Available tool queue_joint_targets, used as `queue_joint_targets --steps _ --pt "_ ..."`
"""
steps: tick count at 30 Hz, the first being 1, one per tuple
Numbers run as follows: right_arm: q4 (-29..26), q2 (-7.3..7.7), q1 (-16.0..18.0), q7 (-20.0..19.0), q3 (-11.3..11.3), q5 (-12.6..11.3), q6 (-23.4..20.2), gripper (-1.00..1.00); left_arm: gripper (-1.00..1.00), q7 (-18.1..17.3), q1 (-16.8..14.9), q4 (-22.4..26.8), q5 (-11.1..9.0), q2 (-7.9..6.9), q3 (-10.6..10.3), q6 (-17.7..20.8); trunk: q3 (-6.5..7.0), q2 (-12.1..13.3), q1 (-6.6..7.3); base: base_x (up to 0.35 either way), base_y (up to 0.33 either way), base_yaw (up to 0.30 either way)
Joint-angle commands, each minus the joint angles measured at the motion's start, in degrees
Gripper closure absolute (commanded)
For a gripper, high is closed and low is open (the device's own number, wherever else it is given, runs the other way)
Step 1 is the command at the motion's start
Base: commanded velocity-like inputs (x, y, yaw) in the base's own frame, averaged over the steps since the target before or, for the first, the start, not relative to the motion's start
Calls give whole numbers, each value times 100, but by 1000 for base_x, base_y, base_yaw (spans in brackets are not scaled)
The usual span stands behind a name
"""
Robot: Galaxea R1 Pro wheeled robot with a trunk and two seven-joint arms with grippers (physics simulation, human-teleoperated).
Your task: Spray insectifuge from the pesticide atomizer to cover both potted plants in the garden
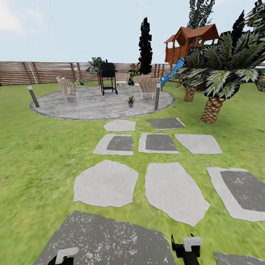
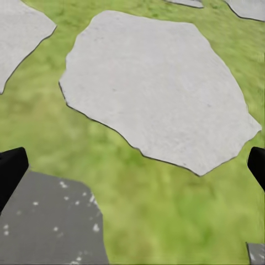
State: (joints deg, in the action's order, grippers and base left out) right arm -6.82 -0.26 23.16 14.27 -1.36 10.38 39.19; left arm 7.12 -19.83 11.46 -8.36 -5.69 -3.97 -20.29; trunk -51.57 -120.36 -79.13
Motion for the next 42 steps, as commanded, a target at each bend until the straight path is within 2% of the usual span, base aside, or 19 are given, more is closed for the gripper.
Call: queue_joint_targets --steps 1,42 --pt "5 -1 4 61 -13 52 1 -100 100 18 -3 -3 -52 -2 -45 -19 -5 -2 -3 340 0 0" --pt "14 -1 4 59 -13 52 0 -100 100 18 -3 -3 -52 -7 -44 -19 -5 -2 -3 340 0 0"
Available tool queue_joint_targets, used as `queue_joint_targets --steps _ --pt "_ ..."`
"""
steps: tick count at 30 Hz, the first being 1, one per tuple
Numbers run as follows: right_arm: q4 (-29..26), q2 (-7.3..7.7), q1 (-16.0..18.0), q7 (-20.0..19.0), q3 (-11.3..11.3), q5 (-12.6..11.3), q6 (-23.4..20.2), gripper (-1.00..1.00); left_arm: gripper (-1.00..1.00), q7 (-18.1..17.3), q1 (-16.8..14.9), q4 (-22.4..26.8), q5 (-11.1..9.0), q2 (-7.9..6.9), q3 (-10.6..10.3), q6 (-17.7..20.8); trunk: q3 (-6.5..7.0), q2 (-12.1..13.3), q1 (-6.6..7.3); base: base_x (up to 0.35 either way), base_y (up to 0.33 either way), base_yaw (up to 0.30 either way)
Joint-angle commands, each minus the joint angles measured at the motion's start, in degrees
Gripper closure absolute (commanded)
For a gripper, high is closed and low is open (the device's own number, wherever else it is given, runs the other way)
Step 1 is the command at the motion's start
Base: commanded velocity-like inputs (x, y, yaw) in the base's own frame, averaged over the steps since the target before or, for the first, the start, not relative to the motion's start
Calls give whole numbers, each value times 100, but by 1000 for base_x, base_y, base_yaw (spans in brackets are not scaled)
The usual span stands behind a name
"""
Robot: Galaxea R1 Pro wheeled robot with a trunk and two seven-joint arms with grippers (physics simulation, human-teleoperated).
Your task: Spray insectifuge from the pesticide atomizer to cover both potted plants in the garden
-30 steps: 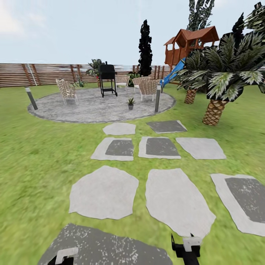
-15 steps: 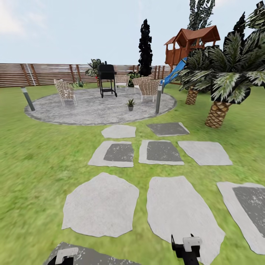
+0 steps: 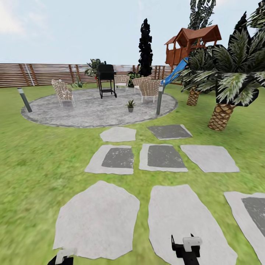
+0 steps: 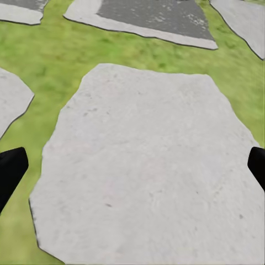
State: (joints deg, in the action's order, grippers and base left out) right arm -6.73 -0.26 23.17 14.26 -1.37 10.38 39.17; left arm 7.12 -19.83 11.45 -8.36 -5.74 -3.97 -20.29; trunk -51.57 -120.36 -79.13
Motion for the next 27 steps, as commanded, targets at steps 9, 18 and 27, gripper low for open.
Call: queue_joint_targets --steps 9,18,27 --pt "5 -1 4 60 -13 52 -1 -100 100 18 -3 -3 -52 -2 -44 -19 -5 -2 -3 339 0 0" --pt "5 -1 4 60 -13 52 -1 -100 100 18 -3 -3 -52 -5 -44 -19 -5 -2 -3 340 0 0" --pt "5 -1 4 60 -13 52 -2 -100 100 18 -3 -3 -52 -6 -45 -19 -5 -2 -3 339 0 0"
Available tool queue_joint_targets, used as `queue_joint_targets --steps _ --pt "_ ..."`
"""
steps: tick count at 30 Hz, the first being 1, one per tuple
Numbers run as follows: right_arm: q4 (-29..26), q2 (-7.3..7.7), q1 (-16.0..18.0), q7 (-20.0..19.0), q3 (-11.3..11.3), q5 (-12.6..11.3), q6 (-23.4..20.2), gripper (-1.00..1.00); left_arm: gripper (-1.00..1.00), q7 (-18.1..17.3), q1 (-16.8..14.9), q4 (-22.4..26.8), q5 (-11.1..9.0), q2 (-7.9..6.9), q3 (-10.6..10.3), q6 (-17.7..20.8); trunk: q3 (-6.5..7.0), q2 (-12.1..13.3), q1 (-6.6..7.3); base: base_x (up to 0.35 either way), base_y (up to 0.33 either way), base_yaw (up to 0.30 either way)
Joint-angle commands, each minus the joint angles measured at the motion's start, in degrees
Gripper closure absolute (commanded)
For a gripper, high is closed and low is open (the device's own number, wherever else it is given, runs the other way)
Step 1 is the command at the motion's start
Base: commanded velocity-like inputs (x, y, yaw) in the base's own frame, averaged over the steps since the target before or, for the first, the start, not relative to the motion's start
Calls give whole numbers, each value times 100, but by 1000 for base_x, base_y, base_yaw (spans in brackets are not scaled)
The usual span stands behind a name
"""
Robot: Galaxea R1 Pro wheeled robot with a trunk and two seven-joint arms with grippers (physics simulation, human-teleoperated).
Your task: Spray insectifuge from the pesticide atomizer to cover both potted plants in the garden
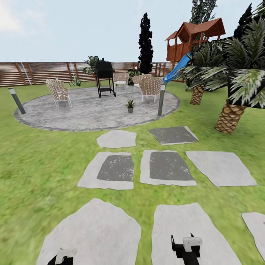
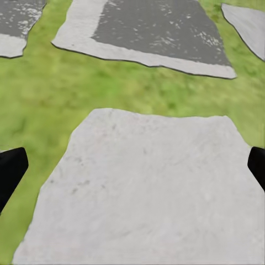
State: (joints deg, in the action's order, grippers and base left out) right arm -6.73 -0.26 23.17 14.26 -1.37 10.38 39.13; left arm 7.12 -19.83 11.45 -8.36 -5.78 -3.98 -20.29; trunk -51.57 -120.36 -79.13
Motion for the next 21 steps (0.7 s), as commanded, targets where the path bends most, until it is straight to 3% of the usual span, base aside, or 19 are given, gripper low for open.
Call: queue_joint_targets --steps 1,21 --pt "5 -1 4 60 -13 52 2 -100 100 18 -3 -3 -52 -2 -43 -19 -5 -2 -3 339 0 0" --pt "5 -1 4 57 -13 53 3 -100 100 19 -3 -9 -52 -1 -47 -19 -5 -2 -3 339 0 0"
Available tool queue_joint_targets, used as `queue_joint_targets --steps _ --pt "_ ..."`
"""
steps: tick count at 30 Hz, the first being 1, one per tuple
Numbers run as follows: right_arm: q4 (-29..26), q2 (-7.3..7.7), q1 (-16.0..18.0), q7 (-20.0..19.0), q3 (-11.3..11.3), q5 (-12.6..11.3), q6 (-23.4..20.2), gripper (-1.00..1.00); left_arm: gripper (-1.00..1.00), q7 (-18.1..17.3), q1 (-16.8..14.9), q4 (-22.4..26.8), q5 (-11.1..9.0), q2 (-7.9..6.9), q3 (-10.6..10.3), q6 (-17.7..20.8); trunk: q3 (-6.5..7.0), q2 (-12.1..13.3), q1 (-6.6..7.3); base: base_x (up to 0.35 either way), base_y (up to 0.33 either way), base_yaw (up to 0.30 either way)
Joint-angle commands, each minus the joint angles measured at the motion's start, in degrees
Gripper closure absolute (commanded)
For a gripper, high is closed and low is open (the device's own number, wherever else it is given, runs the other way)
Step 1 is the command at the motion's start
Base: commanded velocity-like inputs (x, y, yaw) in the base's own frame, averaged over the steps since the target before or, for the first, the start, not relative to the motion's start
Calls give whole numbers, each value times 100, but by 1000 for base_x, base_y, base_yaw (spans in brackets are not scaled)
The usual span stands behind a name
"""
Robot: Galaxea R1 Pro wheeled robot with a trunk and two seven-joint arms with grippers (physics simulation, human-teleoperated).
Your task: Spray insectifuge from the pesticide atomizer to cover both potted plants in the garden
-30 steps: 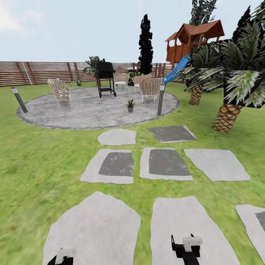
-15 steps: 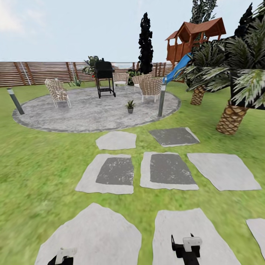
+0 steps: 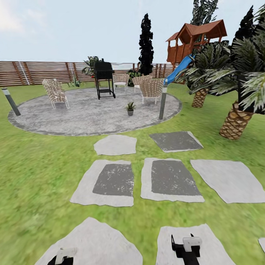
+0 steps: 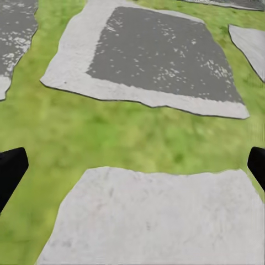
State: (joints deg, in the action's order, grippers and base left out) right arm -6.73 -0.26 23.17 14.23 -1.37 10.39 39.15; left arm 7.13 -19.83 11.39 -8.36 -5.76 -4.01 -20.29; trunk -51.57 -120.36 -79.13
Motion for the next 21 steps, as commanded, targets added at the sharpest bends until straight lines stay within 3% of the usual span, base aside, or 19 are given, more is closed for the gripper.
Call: queue_joint_targets --steps 1,21 --pt "5 -1 4 61 -13 51 3 -100 100 18 -3 -2 -51 -3 -45 -19 -5 -2 -3 339 0 0" --pt "5 -1 4 62 -13 53 -1 -100 100 17 -3 2 -51 -4 -41 -19 -5 -2 -3 339 0 0"
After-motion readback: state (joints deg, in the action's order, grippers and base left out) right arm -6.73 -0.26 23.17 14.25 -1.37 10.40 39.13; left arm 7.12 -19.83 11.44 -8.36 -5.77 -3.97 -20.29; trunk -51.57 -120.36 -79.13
